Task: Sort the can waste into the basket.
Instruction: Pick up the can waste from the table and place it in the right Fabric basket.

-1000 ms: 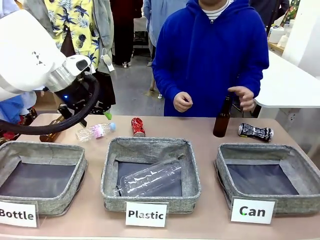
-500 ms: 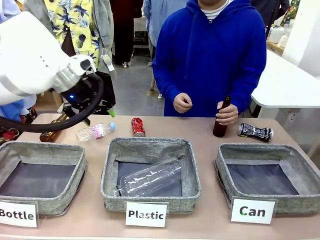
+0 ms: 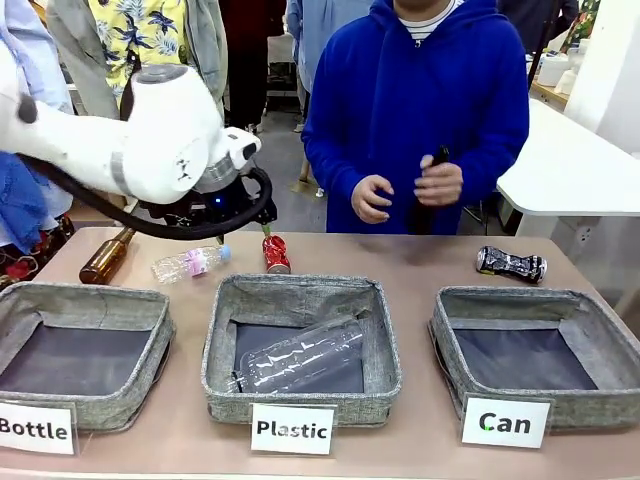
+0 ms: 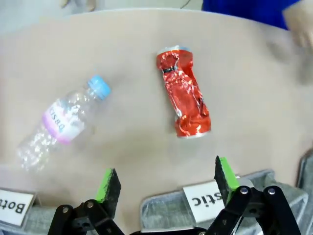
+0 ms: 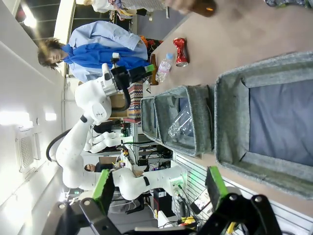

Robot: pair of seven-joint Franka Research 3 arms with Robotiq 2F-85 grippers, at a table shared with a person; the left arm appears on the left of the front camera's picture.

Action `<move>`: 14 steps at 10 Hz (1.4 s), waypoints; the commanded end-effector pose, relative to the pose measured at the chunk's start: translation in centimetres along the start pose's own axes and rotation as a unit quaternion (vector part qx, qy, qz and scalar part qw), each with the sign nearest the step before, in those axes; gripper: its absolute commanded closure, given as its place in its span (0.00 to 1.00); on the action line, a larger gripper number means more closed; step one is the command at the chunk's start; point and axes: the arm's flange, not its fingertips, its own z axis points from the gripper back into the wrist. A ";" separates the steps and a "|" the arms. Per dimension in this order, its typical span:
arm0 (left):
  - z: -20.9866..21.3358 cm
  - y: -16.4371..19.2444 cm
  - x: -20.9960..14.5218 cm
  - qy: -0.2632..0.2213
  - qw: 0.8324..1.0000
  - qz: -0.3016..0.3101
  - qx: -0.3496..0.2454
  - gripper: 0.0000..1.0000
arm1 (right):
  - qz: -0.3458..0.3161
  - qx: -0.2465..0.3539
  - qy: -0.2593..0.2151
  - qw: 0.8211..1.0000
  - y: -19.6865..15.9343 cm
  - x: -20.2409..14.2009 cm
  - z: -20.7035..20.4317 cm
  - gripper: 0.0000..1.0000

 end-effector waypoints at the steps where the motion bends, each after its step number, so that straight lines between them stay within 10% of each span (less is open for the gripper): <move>1: -1.5 -1.2 2.7 0.043 0.999 0.015 0.026 0.00 | 0.014 0.002 0.002 1.000 0.1 0.0 0.2 0.00; 4: 5.7 6.8 1.6 0.056 0.991 0.015 -0.120 0.00 | 0.014 0.002 0.002 1.000 0.1 0.0 0.2 0.00; 8: 14.7 25.2 -5.2 0.024 0.938 0.008 -0.346 0.00 | 0.014 0.002 0.002 1.000 0.1 0.0 0.2 0.00; 11: 16.3 31.9 -6.3 0.029 0.912 0.001 -0.408 0.00 | 0.014 0.002 0.002 1.000 0.1 0.0 0.2 0.00; 14: 27.2 42.5 -7.9 0.009 0.898 0.033 -0.438 0.00 | 0.014 0.002 0.002 1.000 0.1 0.0 0.2 0.00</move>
